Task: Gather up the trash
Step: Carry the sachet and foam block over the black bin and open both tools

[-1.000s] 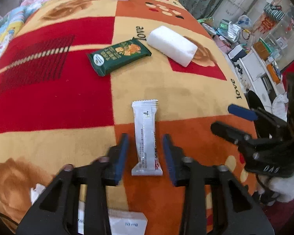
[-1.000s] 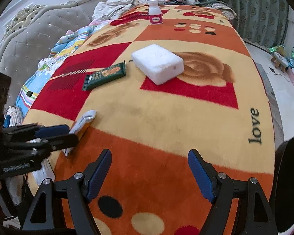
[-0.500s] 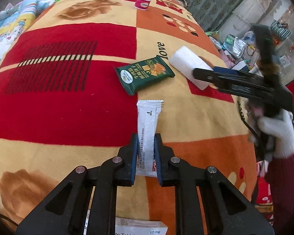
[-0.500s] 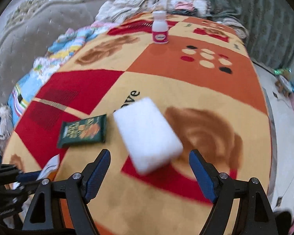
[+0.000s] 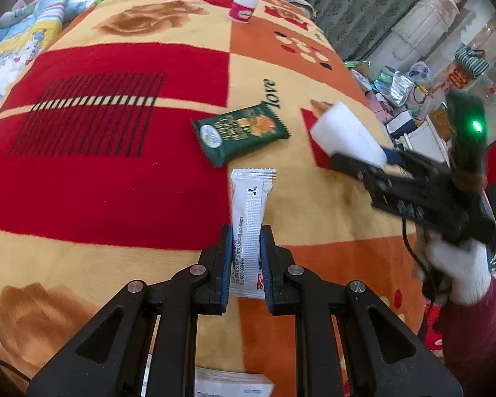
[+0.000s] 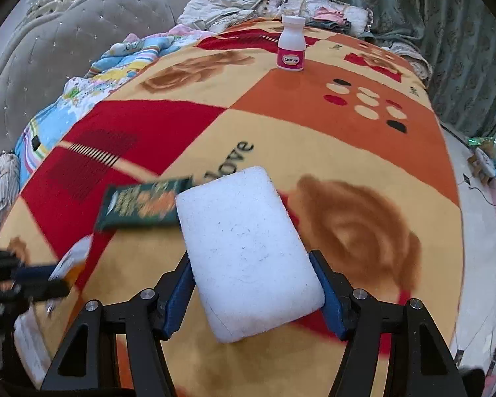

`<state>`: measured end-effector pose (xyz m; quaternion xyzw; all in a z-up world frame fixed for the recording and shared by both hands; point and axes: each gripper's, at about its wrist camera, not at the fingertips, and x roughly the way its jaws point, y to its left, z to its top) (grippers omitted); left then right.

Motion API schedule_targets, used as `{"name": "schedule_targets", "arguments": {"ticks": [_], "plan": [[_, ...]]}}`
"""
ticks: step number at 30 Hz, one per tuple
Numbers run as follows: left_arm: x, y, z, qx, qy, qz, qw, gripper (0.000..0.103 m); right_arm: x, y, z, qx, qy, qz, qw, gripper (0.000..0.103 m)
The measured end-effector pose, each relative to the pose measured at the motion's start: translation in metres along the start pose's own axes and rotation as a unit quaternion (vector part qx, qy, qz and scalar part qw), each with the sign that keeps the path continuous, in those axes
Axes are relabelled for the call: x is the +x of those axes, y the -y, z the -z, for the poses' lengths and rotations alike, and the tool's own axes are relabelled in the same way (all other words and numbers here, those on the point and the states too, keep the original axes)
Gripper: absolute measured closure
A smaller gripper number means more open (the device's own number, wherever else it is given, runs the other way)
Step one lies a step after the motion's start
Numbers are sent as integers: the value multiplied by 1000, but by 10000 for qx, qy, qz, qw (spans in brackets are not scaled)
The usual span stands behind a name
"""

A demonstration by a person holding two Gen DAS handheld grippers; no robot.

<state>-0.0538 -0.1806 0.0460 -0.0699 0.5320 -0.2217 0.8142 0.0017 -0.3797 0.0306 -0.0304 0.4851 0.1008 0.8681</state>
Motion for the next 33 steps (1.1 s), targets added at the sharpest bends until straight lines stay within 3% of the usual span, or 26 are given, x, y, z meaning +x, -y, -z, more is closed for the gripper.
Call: {"name": "schedule_targets", "arguments": {"ticks": [7, 14, 33], "plan": [[-4, 29, 10, 227, 44, 38, 9997, 89, -41, -8, 48, 467, 169, -181, 9986, 38], [-6, 62, 18, 536, 99, 62, 9985, 89, -68, -6, 85, 784, 278, -96, 9965, 38], [7, 149, 26, 1277, 11, 317, 9913, 89, -119, 47, 139, 1484, 459, 210, 9876, 38]]}}
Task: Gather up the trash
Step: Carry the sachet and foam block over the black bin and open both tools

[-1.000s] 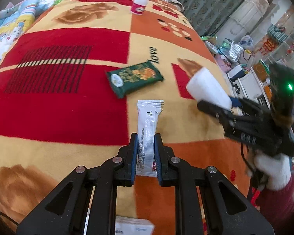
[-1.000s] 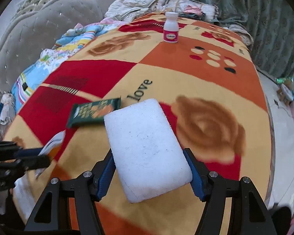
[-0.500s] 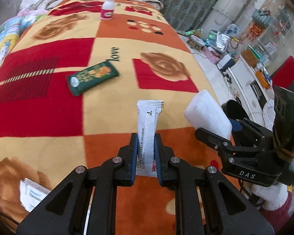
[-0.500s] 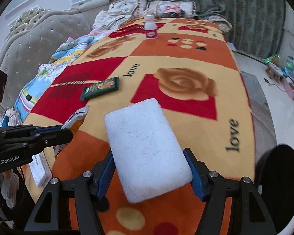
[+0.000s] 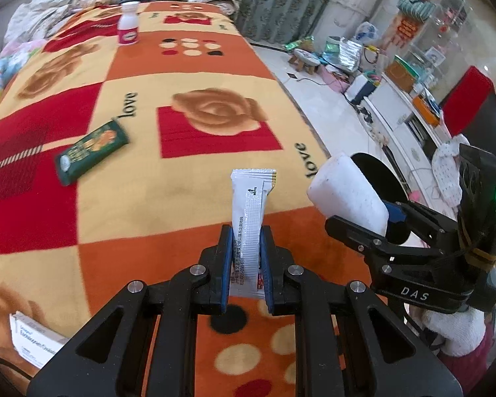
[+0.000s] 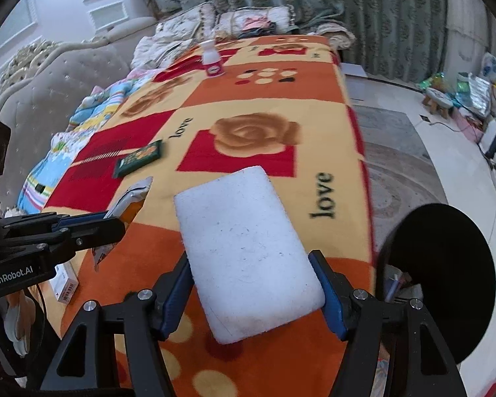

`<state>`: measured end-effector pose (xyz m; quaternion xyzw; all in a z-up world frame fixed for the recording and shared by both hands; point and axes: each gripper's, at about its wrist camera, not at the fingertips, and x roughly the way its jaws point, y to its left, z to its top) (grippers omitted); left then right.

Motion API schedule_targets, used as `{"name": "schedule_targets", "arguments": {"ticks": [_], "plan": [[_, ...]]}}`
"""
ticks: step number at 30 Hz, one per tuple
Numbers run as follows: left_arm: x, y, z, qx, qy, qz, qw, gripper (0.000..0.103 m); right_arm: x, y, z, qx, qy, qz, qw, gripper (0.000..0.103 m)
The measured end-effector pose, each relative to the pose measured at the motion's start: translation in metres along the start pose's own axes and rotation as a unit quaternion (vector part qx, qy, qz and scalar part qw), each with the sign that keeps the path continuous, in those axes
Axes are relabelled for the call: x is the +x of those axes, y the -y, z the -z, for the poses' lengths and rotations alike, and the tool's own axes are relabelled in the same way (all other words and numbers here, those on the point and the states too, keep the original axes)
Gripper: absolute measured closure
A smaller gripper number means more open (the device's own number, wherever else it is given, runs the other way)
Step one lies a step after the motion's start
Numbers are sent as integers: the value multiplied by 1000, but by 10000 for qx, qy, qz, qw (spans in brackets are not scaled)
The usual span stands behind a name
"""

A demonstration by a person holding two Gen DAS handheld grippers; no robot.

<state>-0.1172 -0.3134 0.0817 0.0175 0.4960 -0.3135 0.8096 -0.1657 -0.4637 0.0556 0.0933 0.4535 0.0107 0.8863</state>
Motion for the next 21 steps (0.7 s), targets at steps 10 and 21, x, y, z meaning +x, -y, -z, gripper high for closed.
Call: {"name": "schedule_targets", "arguments": {"ticks": [10, 21], "plan": [[23, 58, -14, 433, -153, 288, 9985, 89, -25, 55, 14, 483, 89, 296, 9984, 38], [52, 116, -29, 824, -295, 527, 9948, 89, -48, 122, 32, 1087, 178, 635, 9919, 37]]}}
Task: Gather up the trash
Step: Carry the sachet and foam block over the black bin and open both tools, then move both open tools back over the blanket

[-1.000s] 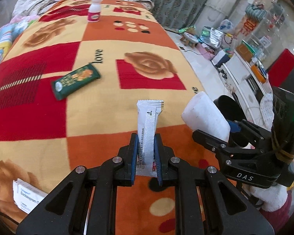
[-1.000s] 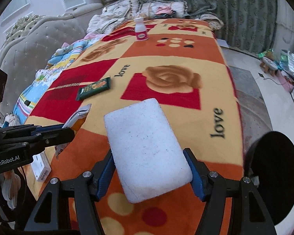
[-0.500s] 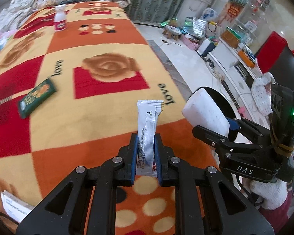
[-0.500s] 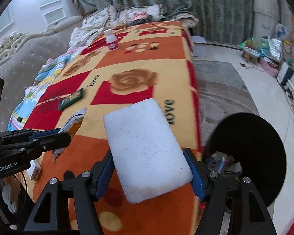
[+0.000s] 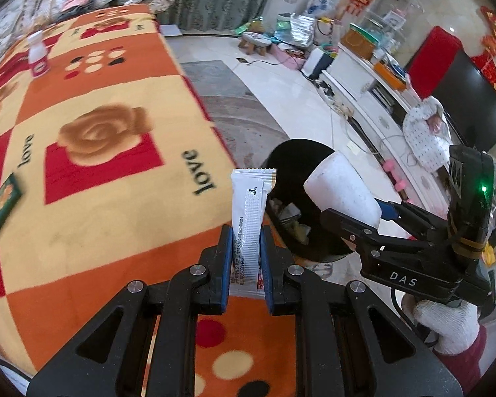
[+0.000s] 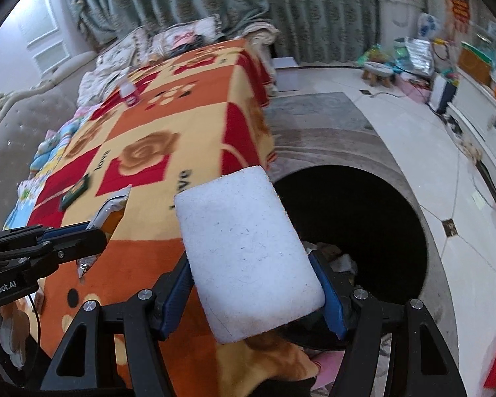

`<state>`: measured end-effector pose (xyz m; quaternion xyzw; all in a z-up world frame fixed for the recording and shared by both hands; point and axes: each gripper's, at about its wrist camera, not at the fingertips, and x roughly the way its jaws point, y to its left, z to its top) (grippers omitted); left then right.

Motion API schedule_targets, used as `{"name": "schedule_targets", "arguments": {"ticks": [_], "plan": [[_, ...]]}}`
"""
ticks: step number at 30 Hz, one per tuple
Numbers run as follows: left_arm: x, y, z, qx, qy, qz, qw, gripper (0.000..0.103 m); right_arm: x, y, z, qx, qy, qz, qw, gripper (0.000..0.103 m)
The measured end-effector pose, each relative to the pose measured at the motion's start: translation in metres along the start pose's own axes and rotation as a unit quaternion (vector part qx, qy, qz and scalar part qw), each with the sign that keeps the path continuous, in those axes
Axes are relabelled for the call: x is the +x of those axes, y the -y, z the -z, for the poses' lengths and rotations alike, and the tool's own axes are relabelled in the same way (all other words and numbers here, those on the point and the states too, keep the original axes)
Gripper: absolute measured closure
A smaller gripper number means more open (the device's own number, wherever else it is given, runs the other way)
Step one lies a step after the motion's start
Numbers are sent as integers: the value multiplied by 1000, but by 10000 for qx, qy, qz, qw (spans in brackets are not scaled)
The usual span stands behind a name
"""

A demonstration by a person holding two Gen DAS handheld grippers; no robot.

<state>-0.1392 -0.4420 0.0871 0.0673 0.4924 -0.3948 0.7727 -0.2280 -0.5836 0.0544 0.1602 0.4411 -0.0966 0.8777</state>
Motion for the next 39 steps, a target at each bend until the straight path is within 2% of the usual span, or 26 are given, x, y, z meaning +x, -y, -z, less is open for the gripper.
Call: {"name": "schedule_targets", "arguments": {"ticks": [8, 18, 29, 32, 34, 36, 38, 39], "plan": [[19, 24, -16, 189, -67, 184, 9996, 89, -3, 36, 4, 305, -15, 171, 9994, 37], [48, 42, -28, 139, -260, 530, 9982, 89, -1, 63, 7, 562, -59, 287, 9980, 37], [68, 47, -33, 37, -350, 613, 9975, 89, 9, 83, 9, 759, -178, 330, 9964, 36], [71, 47, -34, -21, -348, 744, 9966, 89, 12, 89, 9, 825, -212, 387, 9956, 33], [71, 46, -35, -62, -328, 794, 9963, 88, 13, 93, 9, 898, -228, 414, 9948, 26], [73, 45, -36, -111, -346, 857, 9957, 84, 12, 95, 8, 950, -200, 424, 9944, 25], [73, 44, -36, -170, -357, 916, 9950, 70, 9, 96, 6, 959, -159, 447, 9943, 24], [72, 43, -36, -187, -356, 918, 9950, 67, 8, 96, 6, 957, -149, 452, 9943, 23]]}}
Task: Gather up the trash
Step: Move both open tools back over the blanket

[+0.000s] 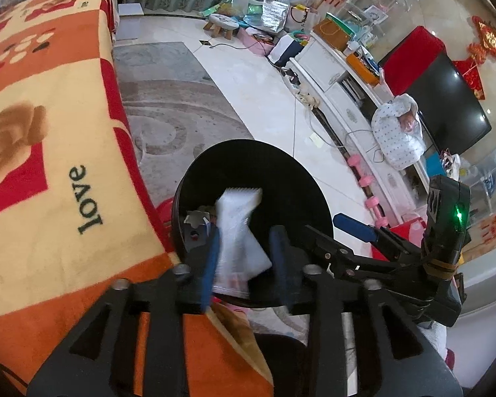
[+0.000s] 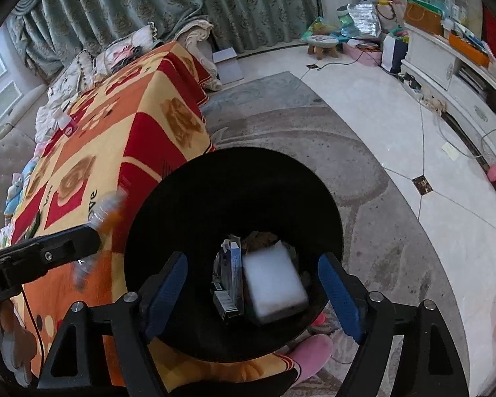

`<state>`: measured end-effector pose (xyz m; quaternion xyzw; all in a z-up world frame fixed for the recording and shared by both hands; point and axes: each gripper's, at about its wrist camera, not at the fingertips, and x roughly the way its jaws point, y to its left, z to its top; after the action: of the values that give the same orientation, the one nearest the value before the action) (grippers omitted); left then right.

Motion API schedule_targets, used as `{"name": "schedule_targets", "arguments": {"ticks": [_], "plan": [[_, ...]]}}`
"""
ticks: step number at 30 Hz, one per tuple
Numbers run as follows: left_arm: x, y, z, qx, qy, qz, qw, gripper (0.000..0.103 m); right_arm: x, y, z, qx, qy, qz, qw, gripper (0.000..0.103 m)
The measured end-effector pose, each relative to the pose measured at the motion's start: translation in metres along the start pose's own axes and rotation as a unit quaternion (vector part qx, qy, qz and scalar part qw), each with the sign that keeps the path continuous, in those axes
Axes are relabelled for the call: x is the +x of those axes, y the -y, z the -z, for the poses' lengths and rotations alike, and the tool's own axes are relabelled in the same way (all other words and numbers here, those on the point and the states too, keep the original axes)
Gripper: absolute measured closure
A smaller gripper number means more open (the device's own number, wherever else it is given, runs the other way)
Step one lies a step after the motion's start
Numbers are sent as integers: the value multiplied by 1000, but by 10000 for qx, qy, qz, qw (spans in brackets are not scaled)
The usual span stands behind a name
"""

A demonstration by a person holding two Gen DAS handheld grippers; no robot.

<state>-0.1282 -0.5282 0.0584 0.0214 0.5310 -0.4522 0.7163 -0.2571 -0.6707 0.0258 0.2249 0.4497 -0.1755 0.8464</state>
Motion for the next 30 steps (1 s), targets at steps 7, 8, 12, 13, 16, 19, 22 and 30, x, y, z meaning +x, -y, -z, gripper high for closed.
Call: {"name": "schedule_targets", "arguments": {"ticks": [7, 8, 12, 13, 16, 19, 22, 30], "plan": [[-16, -8, 9, -27, 7, -172, 9998, 65, 0, -10, 0, -91, -83, -83, 9999, 22], [-21, -12, 12, -37, 19, -204, 9998, 65, 1, -13, 0, -83, -91, -126, 9998, 22], [-40, -27, 29, -162, 62, -392, 9991, 65, 0, -30, 1, -223, -94, -279, 9993, 22], [-45, -32, 35, -220, 56, -432, 9988, 65, -1, -36, 2, -283, -77, -319, 9991, 22], [-66, -49, 58, -376, 46, -612, 9974, 65, -3, -59, 0, -502, -43, -461, 9977, 22], [-85, -62, 82, -521, 20, -676, 9964, 65, -2, -84, 0, -695, -62, -591, 9958, 22], [-103, -75, 109, -566, -55, -909, 9942, 65, 4, -111, 2, -883, -155, -770, 9930, 22], [-158, -123, 178, -871, -146, -1604, 9831, 65, 11, -188, 17, -1585, -358, -1185, 9796, 22]]}}
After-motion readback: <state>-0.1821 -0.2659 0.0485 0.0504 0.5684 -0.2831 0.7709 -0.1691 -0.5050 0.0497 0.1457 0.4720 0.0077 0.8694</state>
